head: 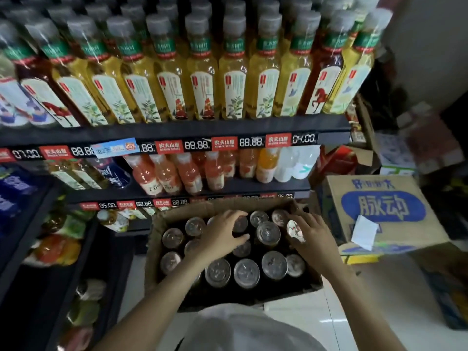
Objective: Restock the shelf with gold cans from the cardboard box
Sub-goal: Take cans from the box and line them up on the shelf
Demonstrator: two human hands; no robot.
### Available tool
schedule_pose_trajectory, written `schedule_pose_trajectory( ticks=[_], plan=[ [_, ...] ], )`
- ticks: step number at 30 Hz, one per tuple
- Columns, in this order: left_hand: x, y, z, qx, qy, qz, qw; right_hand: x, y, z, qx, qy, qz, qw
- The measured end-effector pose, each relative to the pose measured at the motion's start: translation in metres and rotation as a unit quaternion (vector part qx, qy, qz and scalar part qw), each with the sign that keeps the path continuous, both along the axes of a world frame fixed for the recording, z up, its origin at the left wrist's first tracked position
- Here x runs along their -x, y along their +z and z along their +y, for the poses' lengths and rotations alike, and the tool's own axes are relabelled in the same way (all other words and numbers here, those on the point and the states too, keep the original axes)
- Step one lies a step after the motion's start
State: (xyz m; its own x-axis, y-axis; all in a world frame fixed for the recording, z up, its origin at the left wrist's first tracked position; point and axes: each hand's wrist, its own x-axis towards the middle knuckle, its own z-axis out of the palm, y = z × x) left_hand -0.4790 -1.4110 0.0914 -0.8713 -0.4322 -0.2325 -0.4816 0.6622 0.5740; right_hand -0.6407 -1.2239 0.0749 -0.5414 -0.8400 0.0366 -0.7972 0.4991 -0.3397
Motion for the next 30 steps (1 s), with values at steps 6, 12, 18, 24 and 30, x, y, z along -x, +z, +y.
schedule_pose_trajectory(
  ticks=[6,12,18,24,30],
  plan=[
    [0.033,-0.028,0.03,-0.073,-0.065,-0.004,0.995,0.013,-0.023,0.017,-0.069,-0.069,-0.034,0.995],
    [0.045,-0.038,0.025,-0.043,-0.073,0.024,0.996,0.023,-0.033,0.009,-0.071,-0.085,-0.046,0.993],
    [0.037,-0.02,0.009,-0.196,0.095,0.126,0.968,0.015,0.002,0.009,0.135,-0.165,-0.289,0.933],
    [0.034,0.077,-0.008,-0.351,0.189,0.259,0.88,0.006,0.097,-0.012,0.314,-0.167,-0.524,0.774],
    [0.035,0.171,-0.026,-0.267,0.134,0.35,0.888,0.012,0.193,-0.038,0.331,-0.059,-0.469,0.816]
  ],
)
